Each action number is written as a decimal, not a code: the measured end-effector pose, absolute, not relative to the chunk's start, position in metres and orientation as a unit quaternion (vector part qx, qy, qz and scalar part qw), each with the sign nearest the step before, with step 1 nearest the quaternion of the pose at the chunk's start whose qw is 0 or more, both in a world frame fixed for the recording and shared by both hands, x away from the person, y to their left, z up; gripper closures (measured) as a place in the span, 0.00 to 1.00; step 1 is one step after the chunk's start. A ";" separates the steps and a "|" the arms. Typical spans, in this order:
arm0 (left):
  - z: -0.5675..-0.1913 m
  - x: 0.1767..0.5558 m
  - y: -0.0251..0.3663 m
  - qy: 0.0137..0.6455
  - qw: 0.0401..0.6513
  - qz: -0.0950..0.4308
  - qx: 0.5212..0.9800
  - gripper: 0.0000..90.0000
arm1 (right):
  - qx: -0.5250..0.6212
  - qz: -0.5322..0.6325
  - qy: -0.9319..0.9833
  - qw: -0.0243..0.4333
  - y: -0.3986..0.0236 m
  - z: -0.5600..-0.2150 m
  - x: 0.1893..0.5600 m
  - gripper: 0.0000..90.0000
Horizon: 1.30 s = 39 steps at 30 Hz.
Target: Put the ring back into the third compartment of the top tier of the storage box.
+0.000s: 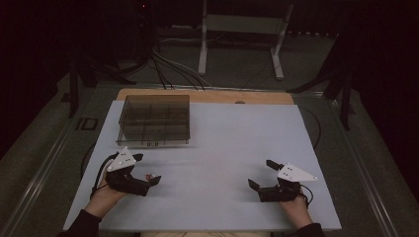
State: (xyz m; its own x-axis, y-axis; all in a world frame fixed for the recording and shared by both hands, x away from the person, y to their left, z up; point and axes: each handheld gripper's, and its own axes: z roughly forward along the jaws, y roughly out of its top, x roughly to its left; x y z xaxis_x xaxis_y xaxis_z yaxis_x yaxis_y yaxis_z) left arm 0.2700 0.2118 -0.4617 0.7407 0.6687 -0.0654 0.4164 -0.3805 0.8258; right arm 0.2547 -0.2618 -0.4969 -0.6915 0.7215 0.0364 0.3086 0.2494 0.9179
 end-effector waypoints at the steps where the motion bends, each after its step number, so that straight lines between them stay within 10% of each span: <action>1: -0.461 0.271 0.211 0.331 0.447 0.140 0.819 0.00 | 0.337 0.511 0.765 0.202 -0.262 -0.497 0.255 0.03; 39: -0.502 0.289 0.213 0.390 0.345 0.112 0.846 0.04 | 0.334 0.512 0.766 0.200 -0.261 -0.497 0.254 0.03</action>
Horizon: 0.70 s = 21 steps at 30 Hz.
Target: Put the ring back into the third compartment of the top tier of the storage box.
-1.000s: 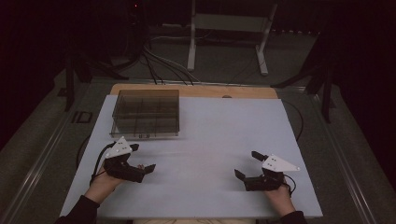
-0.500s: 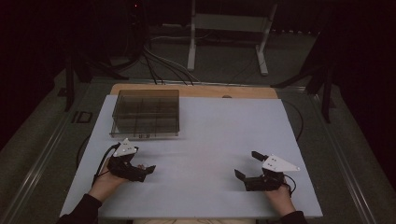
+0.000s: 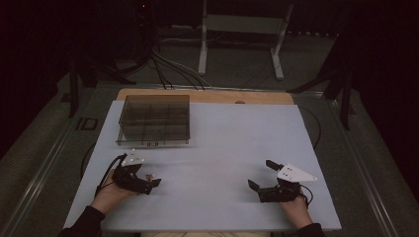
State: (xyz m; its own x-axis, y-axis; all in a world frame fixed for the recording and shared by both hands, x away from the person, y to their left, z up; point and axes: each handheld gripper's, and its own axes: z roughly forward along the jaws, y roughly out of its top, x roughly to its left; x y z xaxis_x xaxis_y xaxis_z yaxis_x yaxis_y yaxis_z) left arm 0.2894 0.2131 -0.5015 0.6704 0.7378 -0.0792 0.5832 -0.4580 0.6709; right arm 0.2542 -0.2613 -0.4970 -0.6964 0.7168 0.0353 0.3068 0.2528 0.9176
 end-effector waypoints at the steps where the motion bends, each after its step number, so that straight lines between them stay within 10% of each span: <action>1: -0.502 0.289 0.213 0.392 0.342 0.112 0.847 0.07 | 0.334 0.512 0.766 0.200 -0.261 -0.497 0.254 0.03; 21: -0.508 0.288 0.216 0.381 0.312 0.101 0.864 0.52 | 0.334 0.511 0.766 0.200 -0.261 -0.497 0.255 0.03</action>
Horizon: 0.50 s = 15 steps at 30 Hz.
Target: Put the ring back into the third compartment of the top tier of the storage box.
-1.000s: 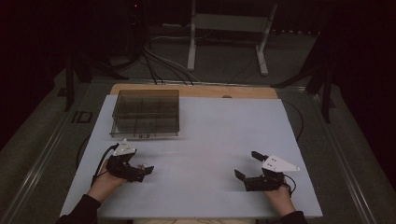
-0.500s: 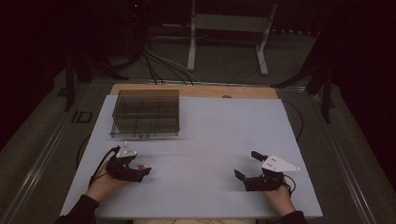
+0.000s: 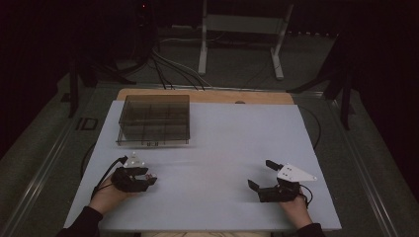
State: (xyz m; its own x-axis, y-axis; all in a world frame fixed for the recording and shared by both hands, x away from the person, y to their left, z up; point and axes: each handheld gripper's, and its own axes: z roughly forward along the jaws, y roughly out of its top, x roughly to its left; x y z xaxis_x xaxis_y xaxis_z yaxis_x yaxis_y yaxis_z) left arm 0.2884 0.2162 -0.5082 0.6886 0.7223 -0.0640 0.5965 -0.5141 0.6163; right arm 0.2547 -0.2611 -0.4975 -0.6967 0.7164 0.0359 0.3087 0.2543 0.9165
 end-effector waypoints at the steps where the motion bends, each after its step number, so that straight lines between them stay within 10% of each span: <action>1: -0.509 0.288 0.216 0.380 0.311 0.100 0.865 0.55 | 0.334 0.511 0.766 0.199 -0.261 -0.497 0.255 0.03; 15: -0.512 0.291 0.220 0.376 0.312 0.093 0.868 0.73 | 0.333 0.511 0.767 0.199 -0.261 -0.497 0.254 0.03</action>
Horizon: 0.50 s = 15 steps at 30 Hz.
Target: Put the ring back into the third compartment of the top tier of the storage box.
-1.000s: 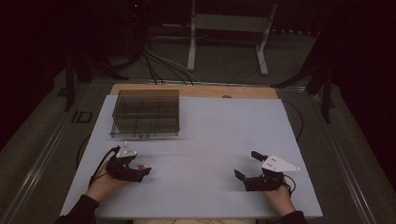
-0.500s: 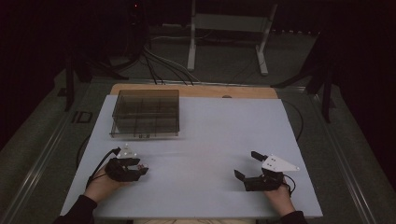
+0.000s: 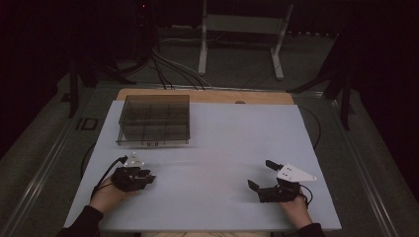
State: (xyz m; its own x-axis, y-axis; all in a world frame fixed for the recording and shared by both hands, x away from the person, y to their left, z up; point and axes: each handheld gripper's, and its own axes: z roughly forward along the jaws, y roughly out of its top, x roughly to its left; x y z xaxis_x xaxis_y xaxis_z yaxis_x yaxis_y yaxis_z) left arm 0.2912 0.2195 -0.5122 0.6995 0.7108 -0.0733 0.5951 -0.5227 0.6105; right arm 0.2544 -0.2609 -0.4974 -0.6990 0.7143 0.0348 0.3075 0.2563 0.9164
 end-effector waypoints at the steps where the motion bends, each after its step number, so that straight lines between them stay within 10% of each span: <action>1: -0.513 0.291 0.219 0.374 0.312 0.095 0.868 0.73 | 0.333 0.511 0.767 0.199 -0.261 -0.497 0.254 0.03; 15: -0.502 0.290 0.218 0.368 0.322 0.099 0.867 0.77 | 0.332 0.511 0.767 0.200 -0.261 -0.497 0.254 0.03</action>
State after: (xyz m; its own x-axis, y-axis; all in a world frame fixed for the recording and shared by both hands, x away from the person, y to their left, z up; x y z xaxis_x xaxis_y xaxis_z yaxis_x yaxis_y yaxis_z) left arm 0.2902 0.2180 -0.5024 0.7095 0.7018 -0.0646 0.5739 -0.5222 0.6308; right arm 0.2543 -0.2613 -0.4971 -0.6988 0.7146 0.0331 0.3051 0.2558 0.9173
